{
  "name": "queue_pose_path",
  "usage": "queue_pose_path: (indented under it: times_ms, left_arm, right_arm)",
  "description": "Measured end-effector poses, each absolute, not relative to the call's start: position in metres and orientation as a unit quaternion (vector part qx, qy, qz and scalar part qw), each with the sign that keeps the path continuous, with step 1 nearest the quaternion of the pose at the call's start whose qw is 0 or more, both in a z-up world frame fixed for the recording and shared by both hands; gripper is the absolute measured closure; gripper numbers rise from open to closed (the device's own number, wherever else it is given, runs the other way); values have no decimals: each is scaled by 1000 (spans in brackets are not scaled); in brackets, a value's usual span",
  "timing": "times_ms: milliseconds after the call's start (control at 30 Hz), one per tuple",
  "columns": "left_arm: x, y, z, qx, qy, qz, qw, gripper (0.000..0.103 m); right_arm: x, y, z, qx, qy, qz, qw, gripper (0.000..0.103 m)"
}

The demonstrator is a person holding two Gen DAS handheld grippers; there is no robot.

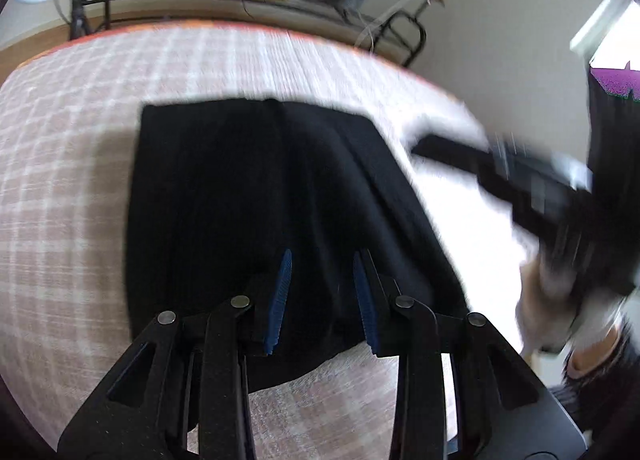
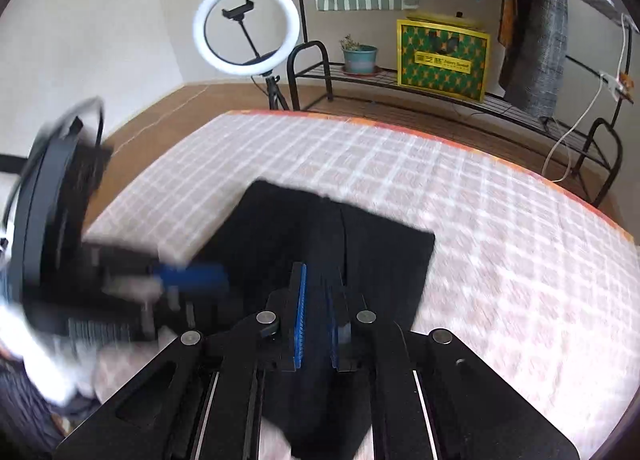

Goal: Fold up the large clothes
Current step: 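Lower the sweater onto the bed and press it flat with both tools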

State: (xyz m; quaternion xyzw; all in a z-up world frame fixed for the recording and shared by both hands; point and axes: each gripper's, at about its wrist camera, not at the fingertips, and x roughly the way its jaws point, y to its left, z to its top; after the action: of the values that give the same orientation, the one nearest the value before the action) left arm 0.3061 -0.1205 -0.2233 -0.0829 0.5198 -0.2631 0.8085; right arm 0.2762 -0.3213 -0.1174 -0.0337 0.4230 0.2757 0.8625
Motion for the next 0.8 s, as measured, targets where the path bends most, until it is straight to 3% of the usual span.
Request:
queue_pose_path:
  times_ms: [133, 300, 467, 667, 800]
  left_arm:
    - [297, -121, -252, -67, 532, -259, 804, 72]
    - [296, -109, -254, -76, 539, -271, 794, 72]
    - [300, -94, -236, -101, 542, -279, 786, 72]
    - [335, -74, -186, -125, 478, -255, 831, 72]
    - [375, -77, -187, -120, 464, -224, 848, 72]
  right_arm:
    - [312, -303, -141, 10, 444, 290, 848, 95]
    - [326, -291, -200, -14, 498, 294, 816, 96]
    - [329, -311, -181, 31, 505, 300, 809, 97]
    - [330, -339, -137, 97, 456, 306, 830, 95]
    - [338, -333, -145, 87, 460, 287, 836, 95]
